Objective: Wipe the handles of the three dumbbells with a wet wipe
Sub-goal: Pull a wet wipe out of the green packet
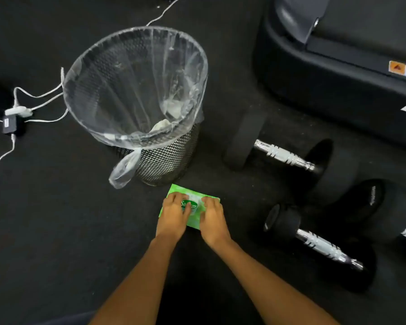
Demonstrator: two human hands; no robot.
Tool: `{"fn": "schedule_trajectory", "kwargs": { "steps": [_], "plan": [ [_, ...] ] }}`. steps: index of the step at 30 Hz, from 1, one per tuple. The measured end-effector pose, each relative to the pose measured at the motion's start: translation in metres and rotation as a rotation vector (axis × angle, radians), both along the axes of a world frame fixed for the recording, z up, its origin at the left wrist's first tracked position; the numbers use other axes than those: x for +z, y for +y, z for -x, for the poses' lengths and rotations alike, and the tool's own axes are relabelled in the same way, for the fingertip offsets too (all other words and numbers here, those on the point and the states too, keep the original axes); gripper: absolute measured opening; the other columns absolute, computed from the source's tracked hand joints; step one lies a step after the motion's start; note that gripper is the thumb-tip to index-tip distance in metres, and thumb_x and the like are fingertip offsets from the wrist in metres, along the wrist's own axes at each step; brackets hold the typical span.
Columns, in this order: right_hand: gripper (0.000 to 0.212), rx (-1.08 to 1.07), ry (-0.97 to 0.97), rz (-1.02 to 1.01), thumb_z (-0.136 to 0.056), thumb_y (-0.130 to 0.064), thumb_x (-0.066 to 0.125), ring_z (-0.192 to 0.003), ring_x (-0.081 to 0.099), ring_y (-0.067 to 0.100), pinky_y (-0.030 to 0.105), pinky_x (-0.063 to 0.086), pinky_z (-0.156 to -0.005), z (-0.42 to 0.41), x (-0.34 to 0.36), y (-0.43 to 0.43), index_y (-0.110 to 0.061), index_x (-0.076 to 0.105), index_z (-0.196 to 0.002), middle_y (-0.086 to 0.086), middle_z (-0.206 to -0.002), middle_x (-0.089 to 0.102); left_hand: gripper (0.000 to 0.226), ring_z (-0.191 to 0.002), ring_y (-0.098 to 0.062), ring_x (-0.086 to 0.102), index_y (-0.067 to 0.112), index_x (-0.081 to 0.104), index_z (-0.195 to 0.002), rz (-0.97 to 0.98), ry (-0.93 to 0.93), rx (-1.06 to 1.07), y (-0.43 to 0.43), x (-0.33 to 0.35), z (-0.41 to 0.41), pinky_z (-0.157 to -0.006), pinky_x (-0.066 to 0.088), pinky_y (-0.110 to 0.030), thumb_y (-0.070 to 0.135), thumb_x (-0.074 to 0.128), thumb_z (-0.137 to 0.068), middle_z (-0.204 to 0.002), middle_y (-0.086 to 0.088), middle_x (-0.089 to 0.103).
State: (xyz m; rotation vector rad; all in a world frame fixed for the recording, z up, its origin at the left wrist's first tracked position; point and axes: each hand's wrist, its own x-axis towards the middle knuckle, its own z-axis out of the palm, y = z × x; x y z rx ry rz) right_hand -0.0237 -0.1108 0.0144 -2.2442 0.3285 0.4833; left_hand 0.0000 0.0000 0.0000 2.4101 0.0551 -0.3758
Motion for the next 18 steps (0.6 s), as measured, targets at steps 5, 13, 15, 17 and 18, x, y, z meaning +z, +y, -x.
{"fn": "schedule_trajectory", "kwargs": {
  "steps": [5, 13, 15, 17, 18],
  "plan": [
    [0.034, -0.105, 0.038, 0.06, -0.091, -0.005, 0.049, -0.124, 0.038, 0.019, 0.029, 0.037, -0.1, -0.009, -0.013, 0.002, -0.011, 0.052, -0.124, 0.007, -0.128, 0.046, 0.036, -0.121, -0.013, 0.039, 0.014, 0.057, -0.122, 0.023, 0.003, 0.051, 0.0, -0.004, 0.002, -0.095, 0.037, -0.028, 0.02, 0.061, -0.086, -0.132, 0.002, 0.044],
    [0.034, 0.03, -0.08, 0.111, -0.093, -0.013, 0.048, -0.117, 0.041, 0.018, 0.033, 0.038, -0.099, -0.021, -0.011, 0.006, -0.024, 0.057, -0.124, 0.003, -0.119, 0.051, 0.055, -0.129, -0.013, 0.035, 0.019, 0.048, -0.134, 0.046, -0.006, 0.015, 0.01, -0.008, 0.008, -0.1, 0.033, -0.027, 0.023, 0.066, -0.083, -0.141, 0.002, 0.039],
    [0.033, 0.045, -0.074, 0.125, -0.093, -0.017, 0.051, -0.118, 0.041, 0.018, 0.031, 0.037, -0.099, -0.022, -0.012, 0.005, -0.022, 0.056, -0.125, 0.002, -0.121, 0.05, 0.06, -0.13, -0.013, 0.035, 0.018, 0.046, -0.136, 0.05, -0.002, -0.02, 0.014, -0.01, 0.009, -0.101, 0.033, -0.027, 0.024, 0.068, -0.08, -0.143, 0.003, 0.037],
    [0.034, 0.068, -0.061, 0.16, -0.091, -0.022, 0.054, -0.119, 0.04, 0.018, 0.03, 0.036, -0.1, -0.021, -0.012, 0.005, -0.02, 0.053, -0.125, 0.003, -0.124, 0.048, 0.063, -0.132, -0.011, 0.032, 0.018, 0.044, -0.138, 0.037, 0.009, -0.076, 0.016, -0.01, 0.011, -0.101, 0.034, -0.028, 0.026, 0.068, -0.08, -0.145, 0.006, 0.034],
    [0.034, 0.089, -0.064, 0.188, -0.091, -0.023, 0.054, -0.119, 0.04, 0.019, 0.03, 0.035, -0.1, -0.021, -0.012, 0.006, -0.018, 0.051, -0.124, 0.003, -0.125, 0.047, 0.062, -0.133, -0.011, 0.03, 0.017, 0.043, -0.138, 0.018, 0.012, -0.101, 0.017, -0.011, 0.011, -0.102, 0.033, -0.028, 0.026, 0.067, -0.081, -0.146, 0.007, 0.032]
  ]
}}
